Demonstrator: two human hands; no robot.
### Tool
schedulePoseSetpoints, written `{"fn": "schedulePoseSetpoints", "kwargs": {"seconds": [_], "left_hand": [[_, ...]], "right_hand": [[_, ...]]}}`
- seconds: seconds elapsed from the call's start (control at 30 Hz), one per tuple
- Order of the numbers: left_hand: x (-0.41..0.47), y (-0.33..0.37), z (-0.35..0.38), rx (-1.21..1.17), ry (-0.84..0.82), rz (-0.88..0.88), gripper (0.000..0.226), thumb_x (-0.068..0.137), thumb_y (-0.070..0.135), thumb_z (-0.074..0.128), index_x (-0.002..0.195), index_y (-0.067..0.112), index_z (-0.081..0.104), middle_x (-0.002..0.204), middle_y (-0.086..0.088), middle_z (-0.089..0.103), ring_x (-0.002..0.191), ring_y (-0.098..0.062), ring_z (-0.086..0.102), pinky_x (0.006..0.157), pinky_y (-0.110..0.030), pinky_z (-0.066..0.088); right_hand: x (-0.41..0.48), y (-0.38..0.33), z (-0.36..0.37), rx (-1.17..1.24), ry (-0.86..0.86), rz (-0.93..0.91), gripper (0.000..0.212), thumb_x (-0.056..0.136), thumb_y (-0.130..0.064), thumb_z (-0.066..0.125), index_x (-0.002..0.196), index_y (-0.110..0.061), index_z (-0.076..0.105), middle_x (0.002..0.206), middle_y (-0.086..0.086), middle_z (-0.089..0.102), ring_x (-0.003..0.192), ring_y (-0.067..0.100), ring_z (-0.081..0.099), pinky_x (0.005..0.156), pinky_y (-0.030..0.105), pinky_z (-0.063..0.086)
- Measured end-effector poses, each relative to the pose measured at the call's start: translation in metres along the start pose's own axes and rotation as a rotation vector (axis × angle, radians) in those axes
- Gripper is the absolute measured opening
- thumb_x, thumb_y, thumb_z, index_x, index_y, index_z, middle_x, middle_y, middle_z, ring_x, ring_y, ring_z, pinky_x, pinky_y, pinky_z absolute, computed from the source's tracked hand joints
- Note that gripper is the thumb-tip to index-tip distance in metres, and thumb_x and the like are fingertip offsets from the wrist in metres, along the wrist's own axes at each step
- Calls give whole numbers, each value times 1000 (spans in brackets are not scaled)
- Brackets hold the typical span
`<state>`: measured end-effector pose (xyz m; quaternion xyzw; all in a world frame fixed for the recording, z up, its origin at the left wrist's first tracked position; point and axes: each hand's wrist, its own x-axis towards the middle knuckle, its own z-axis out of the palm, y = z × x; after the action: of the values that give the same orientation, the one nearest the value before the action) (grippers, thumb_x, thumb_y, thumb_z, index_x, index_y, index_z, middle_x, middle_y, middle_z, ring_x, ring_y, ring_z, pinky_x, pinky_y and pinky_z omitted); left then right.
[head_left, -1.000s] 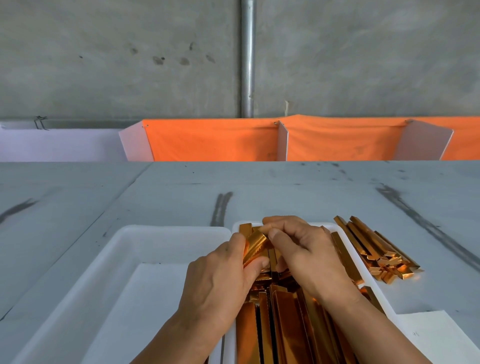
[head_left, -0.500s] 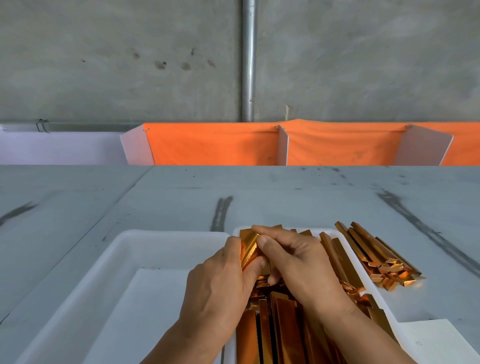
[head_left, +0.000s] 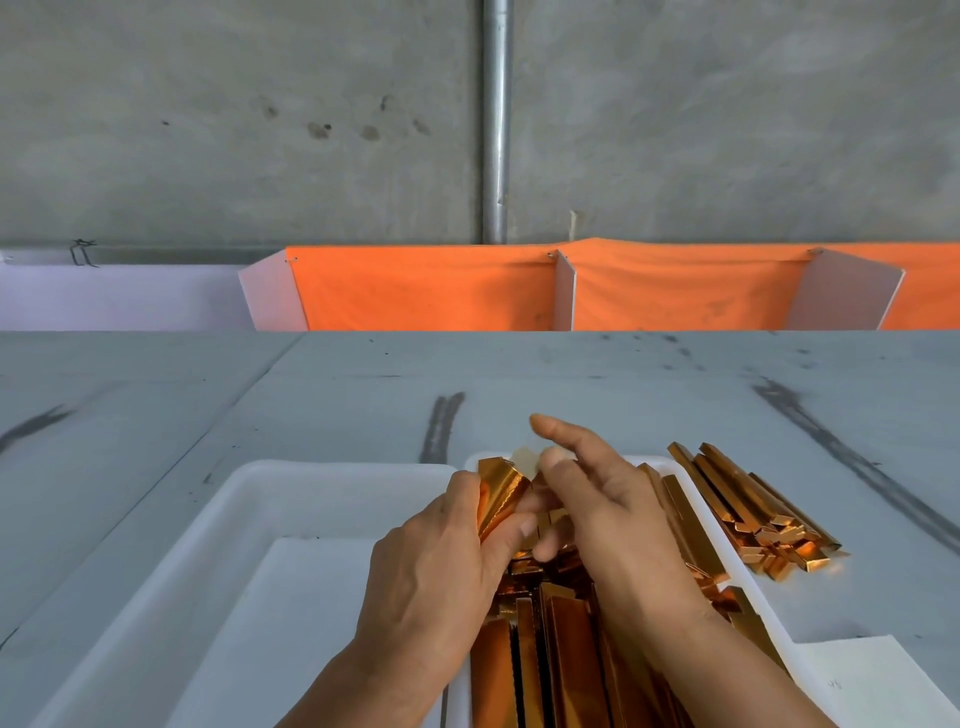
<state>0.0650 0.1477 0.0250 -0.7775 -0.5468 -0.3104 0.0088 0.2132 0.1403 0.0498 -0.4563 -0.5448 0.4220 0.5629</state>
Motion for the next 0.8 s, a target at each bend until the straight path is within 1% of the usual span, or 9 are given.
{"fn": "schedulePoseSetpoints", "kwargs": {"seconds": [0.1, 0.17, 0.27, 0.4, 0.53, 0.67, 0.73, 0.8], "left_hand": [[-2, 1, -1, -7, -15, 17, 58, 71, 80, 1, 103, 39, 26, 75, 18, 45, 65, -1, 51, 52, -10, 30], [-2, 2, 0, -8, -37, 23, 49, 71, 81, 1, 96, 41, 17, 72, 20, 43, 62, 1, 49, 50, -9, 27], [-1, 2, 1, 2, -62, 25, 45, 71, 82, 0, 91, 43, 11, 71, 20, 41, 62, 0, 48, 51, -10, 28], [-1, 2, 1, 23, -77, 24, 44, 70, 82, 1, 88, 42, 7, 73, 18, 41, 65, -2, 51, 55, -12, 34], [-1, 3, 1, 49, -77, 48, 43, 70, 82, 1, 88, 43, 5, 79, 17, 43, 67, -4, 52, 54, -11, 32], [-2, 3, 1, 87, -52, 88, 54, 69, 82, -3, 97, 40, 17, 85, 18, 45, 73, -2, 55, 62, -12, 40], [-2, 3, 0, 94, -50, 101, 59, 68, 82, -3, 101, 39, 20, 87, 18, 45, 74, -2, 54, 62, -12, 38], [-2, 3, 0, 90, -55, 111, 58, 69, 82, -2, 101, 39, 20, 87, 19, 45, 74, -1, 52, 61, -11, 35]], "right_hand": [[4, -3, -6, 127, 41, 118, 24, 104, -25, 46, 113, -33, 67, 77, 16, 72, 45, 19, 55, 51, 24, 51], [6, -4, -8, 180, 8, 191, 21, 103, -23, 50, 108, -22, 71, 77, 17, 71, 45, 17, 54, 47, 24, 49], [6, -3, -9, 253, -59, 231, 23, 98, -26, 57, 98, -9, 74, 75, 16, 68, 45, 15, 52, 46, 22, 47], [6, -2, -8, 229, -78, 218, 22, 94, -30, 62, 91, -13, 75, 72, 17, 65, 45, 17, 49, 48, 22, 48], [6, -3, -9, 229, -106, 206, 17, 89, -29, 67, 88, -14, 76, 70, 14, 65, 48, 15, 51, 49, 21, 48], [6, -4, -12, 227, -110, 207, 11, 86, -22, 72, 86, -12, 76, 68, 14, 64, 50, 16, 51, 48, 21, 47], [7, -5, -13, 231, -106, 217, 8, 86, -18, 72, 85, -10, 75, 65, 14, 63, 48, 16, 51, 47, 21, 47], [8, -7, -14, 223, -98, 221, 5, 87, -13, 72, 84, -9, 73, 64, 14, 62, 45, 16, 51, 46, 22, 46]]}}
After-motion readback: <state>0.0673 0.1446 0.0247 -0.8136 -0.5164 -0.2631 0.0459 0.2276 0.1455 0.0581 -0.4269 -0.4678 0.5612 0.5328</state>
